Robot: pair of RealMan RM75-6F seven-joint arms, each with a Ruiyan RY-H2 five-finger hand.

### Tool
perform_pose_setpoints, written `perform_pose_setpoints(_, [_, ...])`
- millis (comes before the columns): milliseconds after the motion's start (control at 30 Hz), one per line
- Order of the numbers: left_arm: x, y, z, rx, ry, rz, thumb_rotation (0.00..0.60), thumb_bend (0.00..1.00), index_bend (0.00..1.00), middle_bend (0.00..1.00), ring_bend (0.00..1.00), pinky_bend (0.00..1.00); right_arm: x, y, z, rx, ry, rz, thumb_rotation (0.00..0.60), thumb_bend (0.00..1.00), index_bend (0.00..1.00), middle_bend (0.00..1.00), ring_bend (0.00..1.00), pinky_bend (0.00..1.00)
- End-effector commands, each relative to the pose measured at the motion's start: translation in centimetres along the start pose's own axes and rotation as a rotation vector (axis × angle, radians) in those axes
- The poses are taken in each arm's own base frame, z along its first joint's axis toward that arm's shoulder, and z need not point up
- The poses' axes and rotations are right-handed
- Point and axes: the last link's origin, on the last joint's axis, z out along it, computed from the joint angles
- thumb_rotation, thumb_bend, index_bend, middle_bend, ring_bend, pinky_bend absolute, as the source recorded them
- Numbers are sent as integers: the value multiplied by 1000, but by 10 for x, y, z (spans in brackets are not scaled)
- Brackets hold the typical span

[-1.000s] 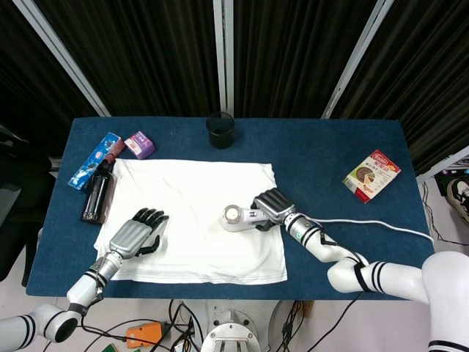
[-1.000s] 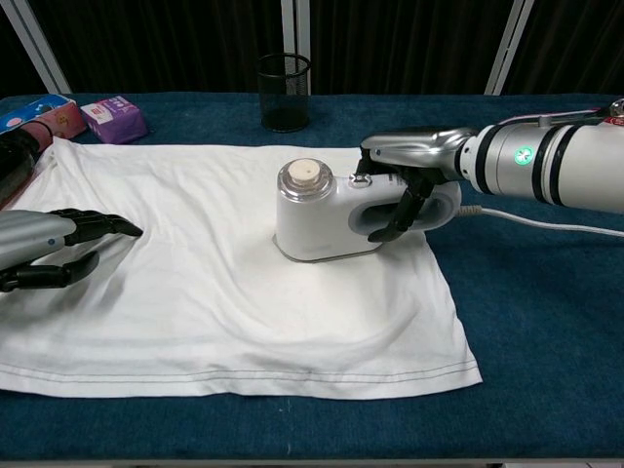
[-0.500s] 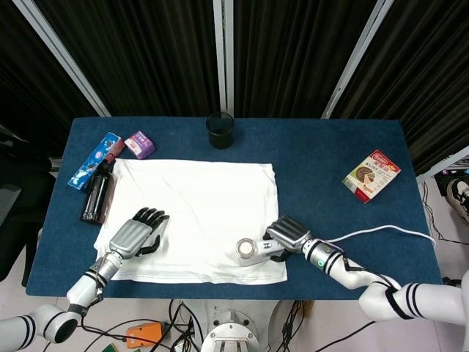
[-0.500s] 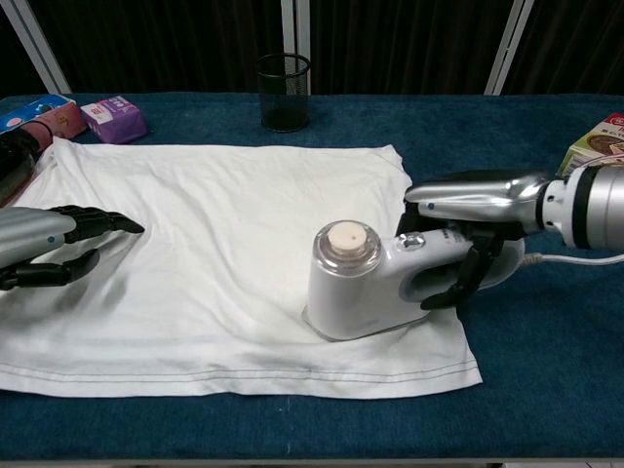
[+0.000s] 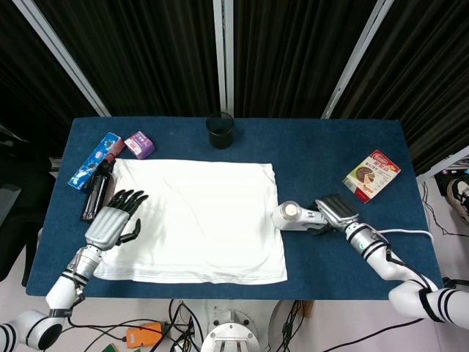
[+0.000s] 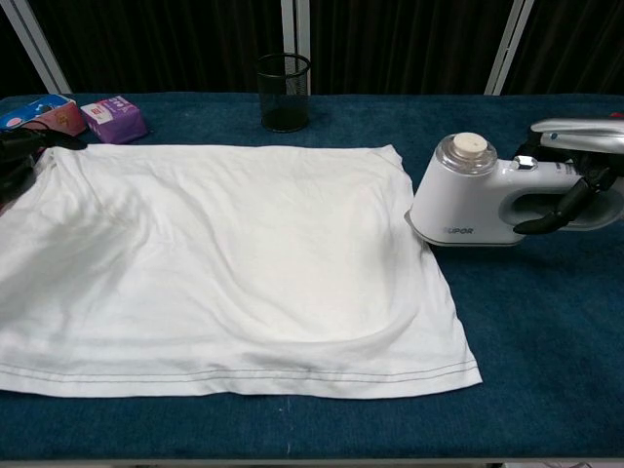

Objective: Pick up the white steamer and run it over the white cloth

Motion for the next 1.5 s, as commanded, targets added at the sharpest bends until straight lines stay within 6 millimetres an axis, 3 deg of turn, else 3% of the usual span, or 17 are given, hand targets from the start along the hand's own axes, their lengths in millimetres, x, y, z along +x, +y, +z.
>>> perform_pose_setpoints(33, [4,-7,-4,33,15,-17,47,530,71,47,0,0,-6,12,-1,-38,-6,28,600,501,792,801,738,483])
perform_pose_setpoints(167, [5,-15,-11,67,27,-33,48,530,71,47,0,0,-7,20,-3,-66,-20,9,600,389,647,667,569,410])
perform_pose_setpoints(333, [5,-27,-20,114,38,-47,50,510,72,47,0,0,-5,25,-9,-105,2,-24,600,115,202,338,249,296])
perform_pose_setpoints(467, [5,-38,-28,154,47,-55,49,506,71,47,0,0,-2,25,-14,-119,23,-9,600,9,20,155,107,194])
perform_pose_setpoints(600, [9,-50,-38,200,65,-56,49,503,71,47,0,0,5,27,-23,-123,69,1,600,0,0,23,6,102])
perform_pose_setpoints(700, [14,-61,-47,239,85,-56,46,502,71,47,0,0,16,31,-33,-129,132,1,600,0,0,0,0,93])
perform_pose_setpoints(967, [34,-97,-89,390,178,-58,57,481,71,47,0,0,52,51,-100,-211,403,-59,600,0,0,0,0,94])
perform_pose_setpoints(1133, [41,-106,-120,450,244,-46,98,359,71,47,0,0,45,58,-148,-295,483,-75,600,0,0,0,0,98])
perform_pose_setpoints(1267, [43,-102,-139,463,305,-23,157,240,71,47,0,0,33,61,-173,-329,508,-61,600,0,0,0,0,98])
perform_pose_setpoints(1300, [43,-100,-142,461,317,-15,155,205,70,45,0,0,31,61,-177,-332,512,-58,600,0,0,0,0,98])
perform_pose_setpoints(1433, [39,-91,-149,449,317,2,14,64,5,1,0,0,25,58,-184,-319,517,-59,600,0,0,0,0,98])
perform_pose_setpoints(1500, [38,-88,-149,444,303,26,32,56,0,0,0,0,25,56,-183,-309,513,-69,600,0,0,0,0,97])
